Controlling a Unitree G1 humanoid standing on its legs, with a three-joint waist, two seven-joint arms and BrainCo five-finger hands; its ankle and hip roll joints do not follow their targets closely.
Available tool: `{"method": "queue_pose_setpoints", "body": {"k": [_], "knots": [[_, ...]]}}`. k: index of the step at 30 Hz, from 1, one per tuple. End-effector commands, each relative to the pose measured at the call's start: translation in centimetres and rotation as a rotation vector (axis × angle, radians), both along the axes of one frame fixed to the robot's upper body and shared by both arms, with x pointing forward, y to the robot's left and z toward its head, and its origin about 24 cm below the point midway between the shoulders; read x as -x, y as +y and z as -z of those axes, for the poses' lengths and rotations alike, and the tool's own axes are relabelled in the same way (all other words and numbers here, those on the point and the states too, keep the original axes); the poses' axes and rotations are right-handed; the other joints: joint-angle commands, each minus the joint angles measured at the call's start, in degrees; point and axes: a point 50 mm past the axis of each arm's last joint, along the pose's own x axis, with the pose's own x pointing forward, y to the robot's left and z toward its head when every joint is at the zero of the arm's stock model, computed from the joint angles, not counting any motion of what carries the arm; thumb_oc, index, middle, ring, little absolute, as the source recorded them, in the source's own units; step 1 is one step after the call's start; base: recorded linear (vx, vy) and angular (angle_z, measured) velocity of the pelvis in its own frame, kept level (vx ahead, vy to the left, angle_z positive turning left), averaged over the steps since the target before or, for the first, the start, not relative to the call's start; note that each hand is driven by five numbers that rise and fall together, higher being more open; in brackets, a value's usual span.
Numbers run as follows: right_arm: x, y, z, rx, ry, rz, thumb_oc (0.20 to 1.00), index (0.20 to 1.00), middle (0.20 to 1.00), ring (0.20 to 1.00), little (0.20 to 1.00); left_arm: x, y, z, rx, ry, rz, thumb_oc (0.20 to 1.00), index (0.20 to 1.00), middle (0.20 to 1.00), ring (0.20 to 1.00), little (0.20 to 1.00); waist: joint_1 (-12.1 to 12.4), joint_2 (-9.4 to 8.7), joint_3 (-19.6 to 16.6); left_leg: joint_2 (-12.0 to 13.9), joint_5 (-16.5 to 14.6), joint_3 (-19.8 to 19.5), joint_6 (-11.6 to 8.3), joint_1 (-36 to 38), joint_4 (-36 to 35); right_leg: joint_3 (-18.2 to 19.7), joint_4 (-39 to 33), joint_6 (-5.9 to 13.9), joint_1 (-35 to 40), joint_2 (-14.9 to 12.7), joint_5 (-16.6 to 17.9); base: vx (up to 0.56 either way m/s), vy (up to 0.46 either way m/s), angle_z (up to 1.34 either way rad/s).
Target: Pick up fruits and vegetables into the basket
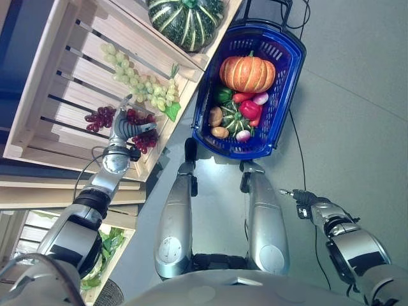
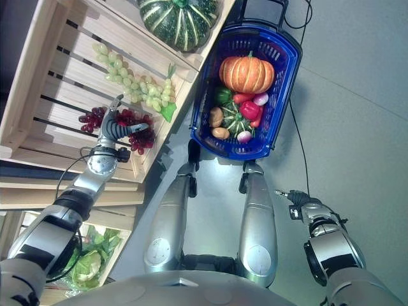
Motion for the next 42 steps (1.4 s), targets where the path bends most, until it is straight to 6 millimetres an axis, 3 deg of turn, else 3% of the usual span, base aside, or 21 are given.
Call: {"method": "queue_pose_setpoints", "body": {"k": [1,17,27,42], "knots": [[2.8,-1.7,0.9,0.020,0.060,0.046,1.000,1.000,1.000,1.000,1.000,0.3,2.9,-1.9,-0.151,-0.084,-0.135,1.000,1.000,1.000,1.000,1.000,-0.62,-0.55,-1.03,-3.12,-5.58,2.13,4.19,-4.48,7.08,-0.24,3.66,0.61,-0.30,3.47,-4.70,0.00,0.000,0.00],[1.3,-2.1,-0.2,0.054,0.025,0.002,1.000,1.000,1.000,1.000,1.000,0.2,8.2,-3.7,-0.690,0.017,-0.368,1.000,1.000,1.000,1.000,1.000,-2.34,-1.09,-1.03,-2.42,-4.93,2.77,3.51,-7.23,7.51,0.15,3.13,-0.10,-2.78,3.86,-4.45,0.00,0.010,-0.01],[0.2,-2.4,-1.2,0.076,0.014,-0.014,1.000,1.000,1.000,1.000,1.000,0.0,8.1,-2.4,-1.084,0.167,-0.226,1.000,1.000,1.000,1.000,1.000,-2.99,-0.95,-1.03,-2.17,-4.49,3.32,3.24,-7.79,6.93,-0.10,2.34,-0.29,-3.18,3.79,-4.09,0.00,0.004,-0.01],[-1.0,-2.9,-2.4,0.094,0.001,-0.025,1.000,1.000,1.000,1.000,1.000,0.9,8.2,1.1,-1.099,0.425,-0.138,1.000,1.000,1.000,1.000,1.000,-3.52,-0.87,-1.03,-1.93,-3.71,3.79,2.95,-8.62,6.13,0.08,1.69,-0.31,-4.02,4.12,-3.78,0.00,0.002,-0.01]]}}
